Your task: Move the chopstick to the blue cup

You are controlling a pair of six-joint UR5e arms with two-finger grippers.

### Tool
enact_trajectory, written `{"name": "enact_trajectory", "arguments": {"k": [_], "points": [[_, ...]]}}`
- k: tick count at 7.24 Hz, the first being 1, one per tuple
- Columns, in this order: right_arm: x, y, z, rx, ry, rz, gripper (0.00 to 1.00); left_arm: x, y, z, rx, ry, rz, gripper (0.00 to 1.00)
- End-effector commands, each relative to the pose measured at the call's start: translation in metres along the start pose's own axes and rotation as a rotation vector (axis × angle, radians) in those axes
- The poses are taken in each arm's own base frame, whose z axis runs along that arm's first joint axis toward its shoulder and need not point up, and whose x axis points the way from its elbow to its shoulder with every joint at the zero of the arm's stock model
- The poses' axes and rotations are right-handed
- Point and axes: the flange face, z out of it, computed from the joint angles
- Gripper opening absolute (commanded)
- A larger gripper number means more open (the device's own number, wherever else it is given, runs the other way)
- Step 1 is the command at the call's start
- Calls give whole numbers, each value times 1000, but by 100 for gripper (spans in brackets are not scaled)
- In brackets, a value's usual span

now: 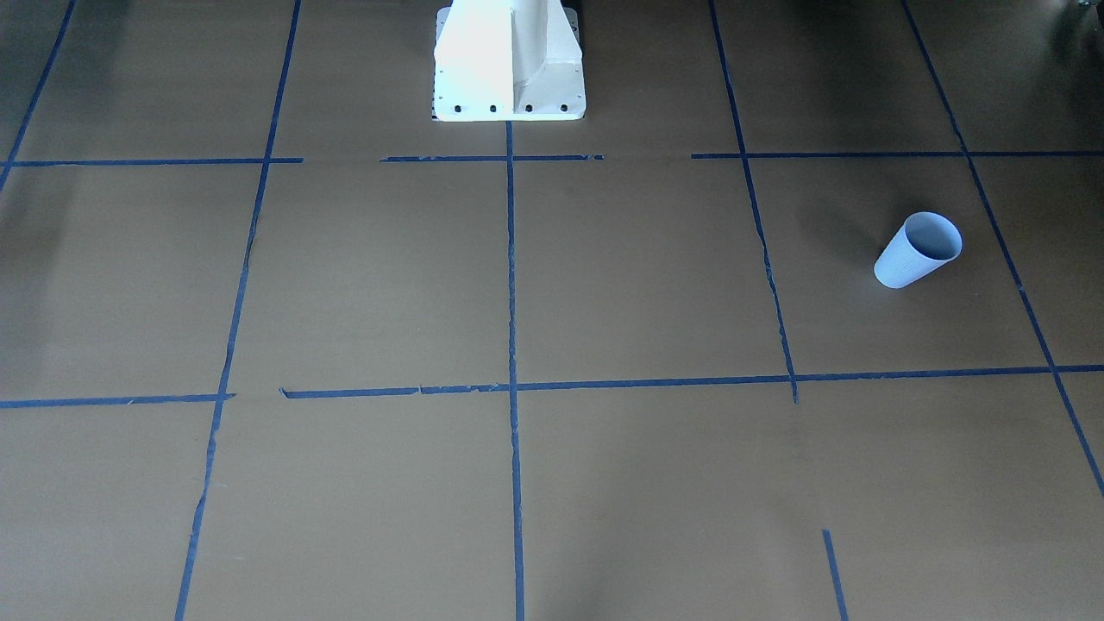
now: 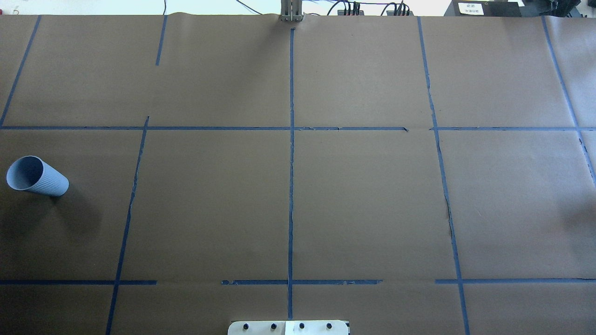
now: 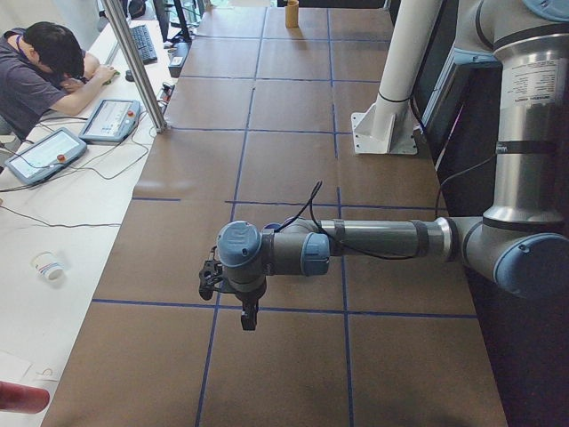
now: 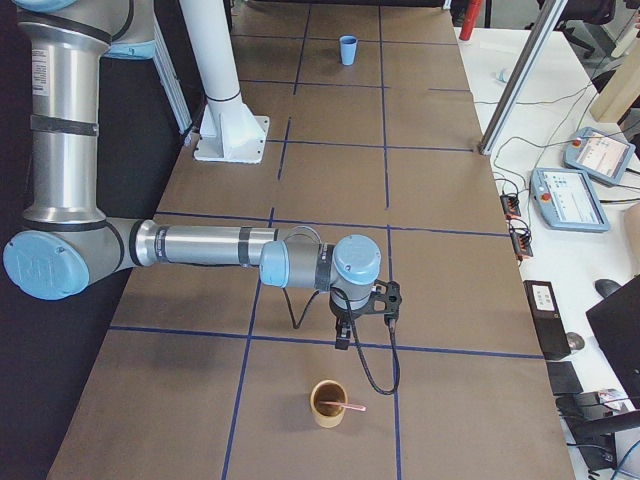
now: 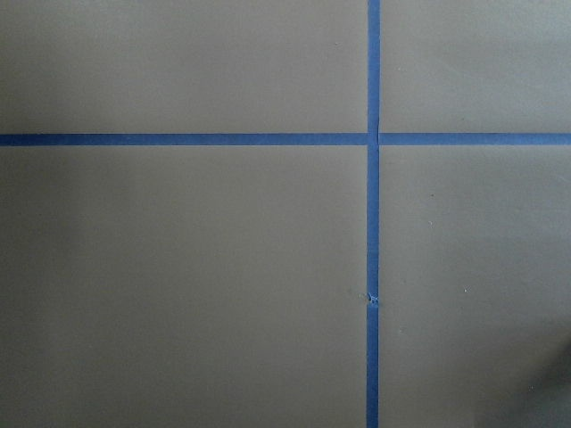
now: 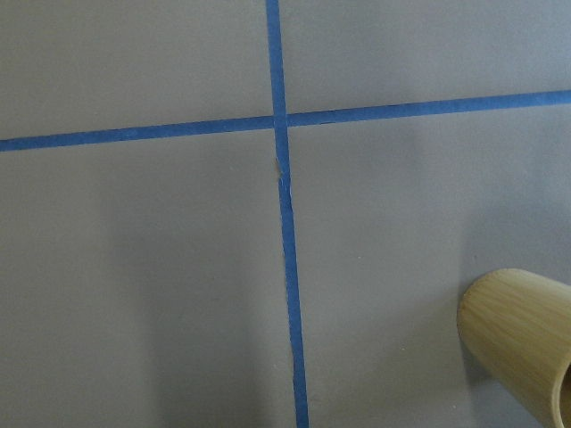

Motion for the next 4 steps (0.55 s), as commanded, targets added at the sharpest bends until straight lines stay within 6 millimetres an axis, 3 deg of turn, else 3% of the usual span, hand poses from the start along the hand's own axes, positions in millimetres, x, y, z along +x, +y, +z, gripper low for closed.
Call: {"name": "enact_trajectory", "arguments": {"k": [1, 4], "points": [[-2, 0, -2, 4, 0, -3, 100, 0, 0, 0, 0, 0, 0, 100], [-1, 0, -1, 2, 0, 6, 100, 1, 0, -1, 1, 0, 1, 100]]}}
